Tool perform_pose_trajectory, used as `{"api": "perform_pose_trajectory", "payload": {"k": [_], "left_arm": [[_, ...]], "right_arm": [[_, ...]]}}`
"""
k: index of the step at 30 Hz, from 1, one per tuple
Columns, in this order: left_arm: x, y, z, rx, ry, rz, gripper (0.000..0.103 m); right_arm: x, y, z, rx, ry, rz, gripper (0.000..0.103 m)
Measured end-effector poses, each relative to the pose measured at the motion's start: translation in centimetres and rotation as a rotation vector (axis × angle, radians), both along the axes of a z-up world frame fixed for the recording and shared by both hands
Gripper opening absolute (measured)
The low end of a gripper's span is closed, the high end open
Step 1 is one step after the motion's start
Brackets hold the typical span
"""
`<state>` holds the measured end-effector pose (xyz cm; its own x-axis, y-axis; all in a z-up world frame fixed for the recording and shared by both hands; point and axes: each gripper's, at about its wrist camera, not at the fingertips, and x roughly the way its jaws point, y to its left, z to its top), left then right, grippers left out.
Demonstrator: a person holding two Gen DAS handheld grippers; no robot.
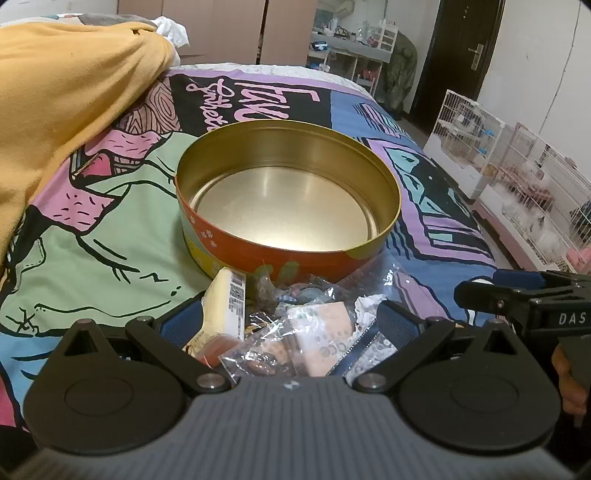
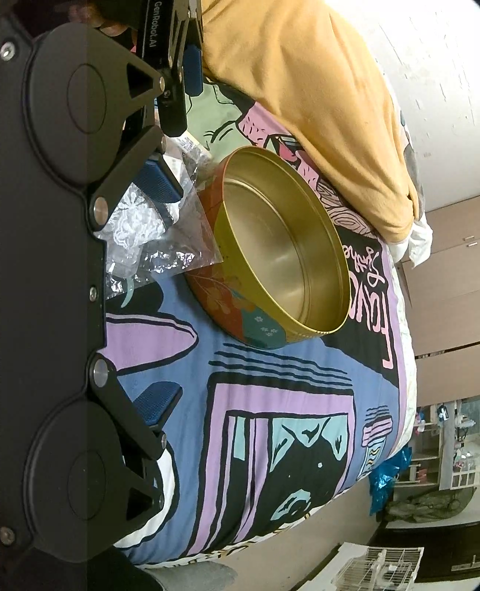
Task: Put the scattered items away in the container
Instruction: 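Move the left gripper toward the clear plastic bag of items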
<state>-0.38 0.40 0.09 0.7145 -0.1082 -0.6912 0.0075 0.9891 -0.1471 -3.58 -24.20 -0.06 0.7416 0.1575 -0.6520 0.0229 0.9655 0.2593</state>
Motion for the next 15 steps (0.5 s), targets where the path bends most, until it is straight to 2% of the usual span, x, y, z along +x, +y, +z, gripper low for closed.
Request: {"api": "perform_pose_trajectory", "payload": {"k": [15], "left_arm": [[-0.05, -0.09, 0.11, -0.005, 0.001, -0.014, 0.103]], "right_arm": [[0.0, 0.0, -0.03, -0.002, -0.001, -0.001, 0.103]]}}
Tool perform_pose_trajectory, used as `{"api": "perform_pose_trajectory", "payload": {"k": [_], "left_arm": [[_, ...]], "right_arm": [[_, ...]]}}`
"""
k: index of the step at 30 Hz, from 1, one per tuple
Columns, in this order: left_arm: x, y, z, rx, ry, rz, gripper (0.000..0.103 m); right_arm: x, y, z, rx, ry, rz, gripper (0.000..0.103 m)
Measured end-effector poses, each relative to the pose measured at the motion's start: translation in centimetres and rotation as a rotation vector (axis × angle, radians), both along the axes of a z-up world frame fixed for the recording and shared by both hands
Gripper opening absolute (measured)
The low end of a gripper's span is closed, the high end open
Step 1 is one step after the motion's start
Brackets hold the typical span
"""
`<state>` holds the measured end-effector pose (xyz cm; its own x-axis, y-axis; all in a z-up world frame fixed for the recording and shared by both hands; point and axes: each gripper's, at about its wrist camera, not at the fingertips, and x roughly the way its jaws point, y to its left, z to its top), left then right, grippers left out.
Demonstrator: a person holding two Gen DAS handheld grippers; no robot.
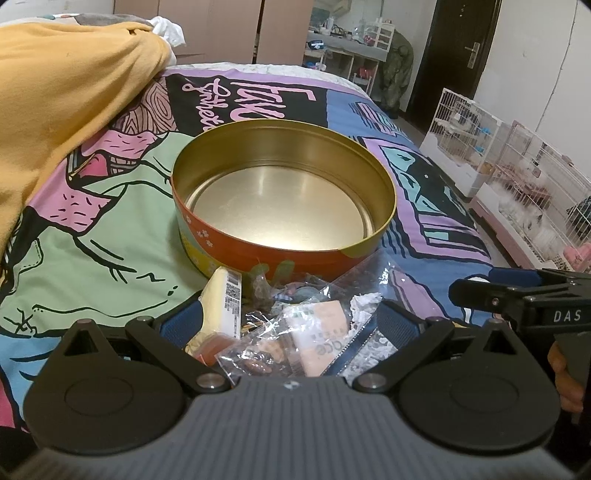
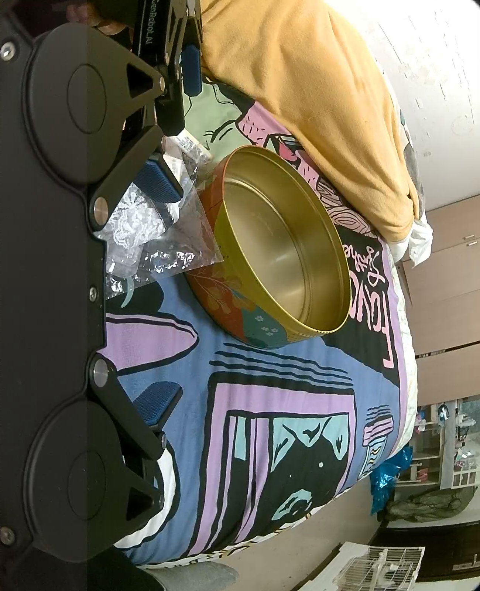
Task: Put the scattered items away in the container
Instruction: 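Move the left gripper toward the clear plastic bag of items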
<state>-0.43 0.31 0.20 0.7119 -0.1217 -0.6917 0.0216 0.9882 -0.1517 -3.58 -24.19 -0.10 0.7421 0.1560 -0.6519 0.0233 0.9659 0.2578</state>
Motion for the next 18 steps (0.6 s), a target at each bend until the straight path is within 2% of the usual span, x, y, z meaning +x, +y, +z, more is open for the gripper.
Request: {"api": "perform_pose_trajectory", "payload": {"k": [18], "left_arm": [[0.08, -0.29, -0.06, 0.008, 0.009, -0.015, 0.103]], "right_arm": [[0.0, -0.09, -0.08, -0.001, 0.004, -0.004, 0.103]]}}
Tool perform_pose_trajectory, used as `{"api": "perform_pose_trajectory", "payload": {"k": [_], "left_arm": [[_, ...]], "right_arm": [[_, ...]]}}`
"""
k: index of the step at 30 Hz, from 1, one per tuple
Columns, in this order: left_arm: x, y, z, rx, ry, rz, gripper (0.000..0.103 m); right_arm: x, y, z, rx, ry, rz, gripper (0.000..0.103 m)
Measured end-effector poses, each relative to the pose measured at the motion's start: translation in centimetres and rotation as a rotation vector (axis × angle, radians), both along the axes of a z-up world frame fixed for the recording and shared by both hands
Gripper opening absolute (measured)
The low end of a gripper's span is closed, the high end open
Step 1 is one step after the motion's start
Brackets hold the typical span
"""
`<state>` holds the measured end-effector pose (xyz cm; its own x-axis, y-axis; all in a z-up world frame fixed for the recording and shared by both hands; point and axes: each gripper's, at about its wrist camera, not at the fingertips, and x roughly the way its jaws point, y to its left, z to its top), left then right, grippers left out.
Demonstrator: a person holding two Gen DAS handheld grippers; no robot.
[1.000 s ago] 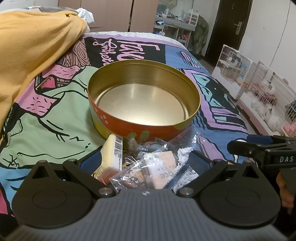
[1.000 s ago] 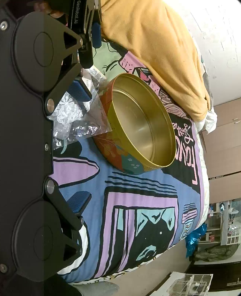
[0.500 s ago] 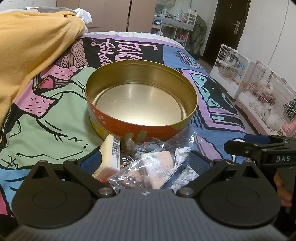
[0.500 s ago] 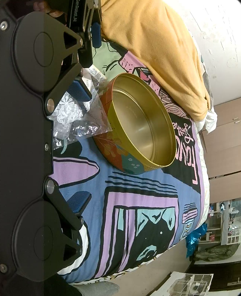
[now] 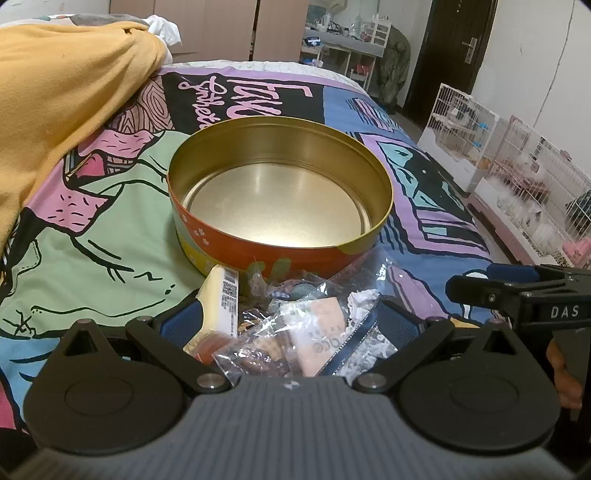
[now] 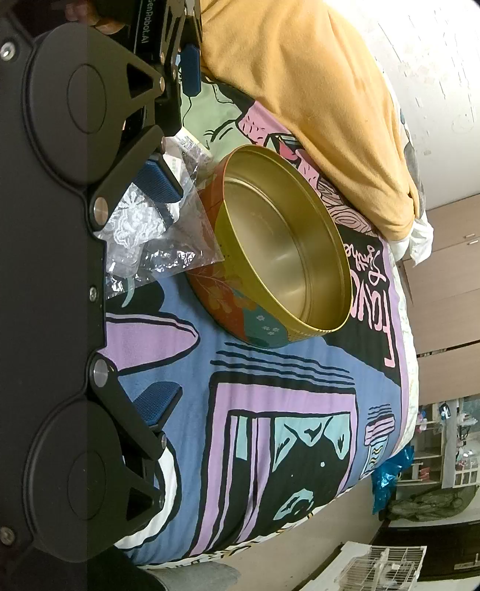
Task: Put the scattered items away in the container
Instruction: 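Move the left gripper toward the clear plastic bag of items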
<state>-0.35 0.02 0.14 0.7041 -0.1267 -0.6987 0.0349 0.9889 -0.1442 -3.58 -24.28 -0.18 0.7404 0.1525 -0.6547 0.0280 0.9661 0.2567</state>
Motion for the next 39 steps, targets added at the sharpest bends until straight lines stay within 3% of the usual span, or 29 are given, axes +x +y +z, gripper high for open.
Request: {"api": "perform_pose_trajectory", "payload": {"k": [39], "left_arm": [[-0.51, -0.72, -0.11, 0.02, 0.005, -0.045, 0.103]], "right_arm": [[-0.02, -0.17, -0.2, 0.0, 0.005, -0.014, 0.103]]}}
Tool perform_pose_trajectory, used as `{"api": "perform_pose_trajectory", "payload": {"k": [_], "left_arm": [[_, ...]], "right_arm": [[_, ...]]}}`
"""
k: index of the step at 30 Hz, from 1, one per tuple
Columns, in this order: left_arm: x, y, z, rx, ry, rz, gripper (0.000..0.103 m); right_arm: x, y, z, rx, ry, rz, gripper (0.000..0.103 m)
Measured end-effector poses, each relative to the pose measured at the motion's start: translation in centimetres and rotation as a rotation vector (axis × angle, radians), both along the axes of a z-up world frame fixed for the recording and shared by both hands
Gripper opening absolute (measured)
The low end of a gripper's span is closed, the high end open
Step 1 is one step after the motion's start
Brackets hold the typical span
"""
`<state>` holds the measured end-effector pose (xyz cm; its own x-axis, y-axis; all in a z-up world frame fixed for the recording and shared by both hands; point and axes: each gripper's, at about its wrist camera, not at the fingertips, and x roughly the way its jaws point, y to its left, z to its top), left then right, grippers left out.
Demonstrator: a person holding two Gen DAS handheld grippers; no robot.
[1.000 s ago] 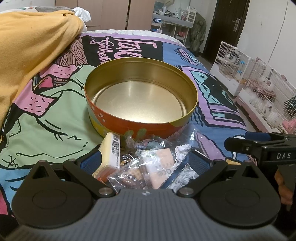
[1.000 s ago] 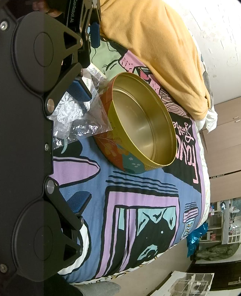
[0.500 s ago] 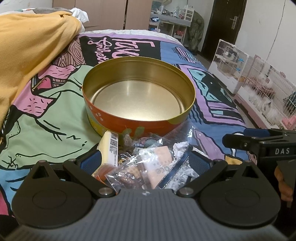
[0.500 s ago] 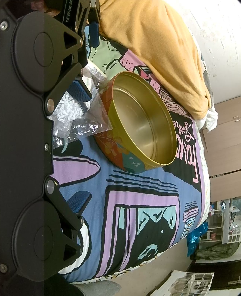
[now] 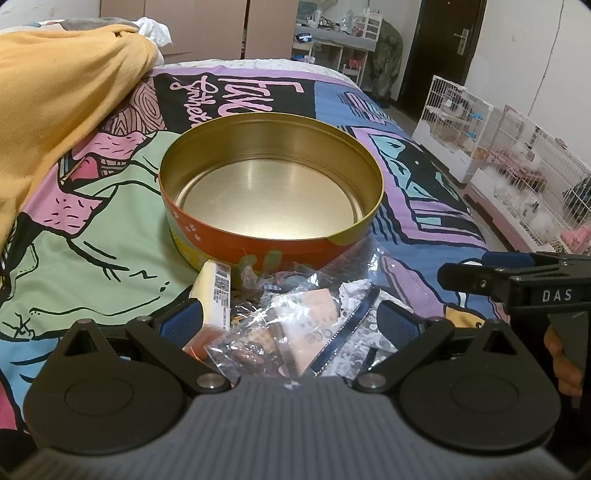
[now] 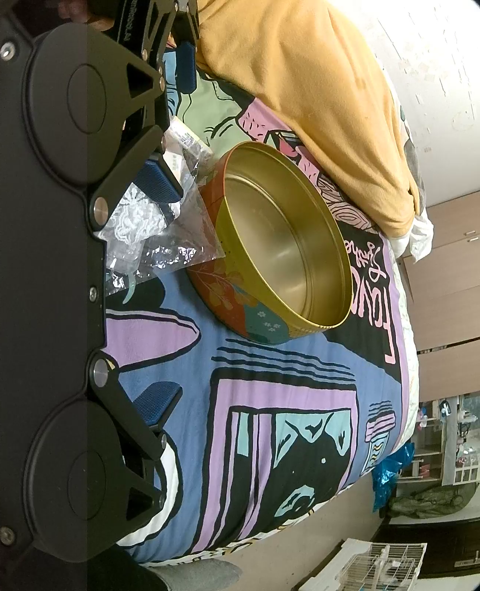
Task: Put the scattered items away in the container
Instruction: 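Move the left gripper toward the clear plastic bag of items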
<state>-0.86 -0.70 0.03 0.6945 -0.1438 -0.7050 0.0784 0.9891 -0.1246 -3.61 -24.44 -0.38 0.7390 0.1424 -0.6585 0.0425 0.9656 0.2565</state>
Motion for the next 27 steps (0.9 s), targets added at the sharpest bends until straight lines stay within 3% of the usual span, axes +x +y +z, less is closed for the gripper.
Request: {"api": "perform_pose_trajectory", "payload": {"k": [27], "left_arm": [[-0.6, -1.1, -0.2, -0.001, -0.002, -0.082, 0.103]], "right_arm": [[-0.1, -0.1, 0.1, 0.004, 0.0, -0.01, 0.103]]}}
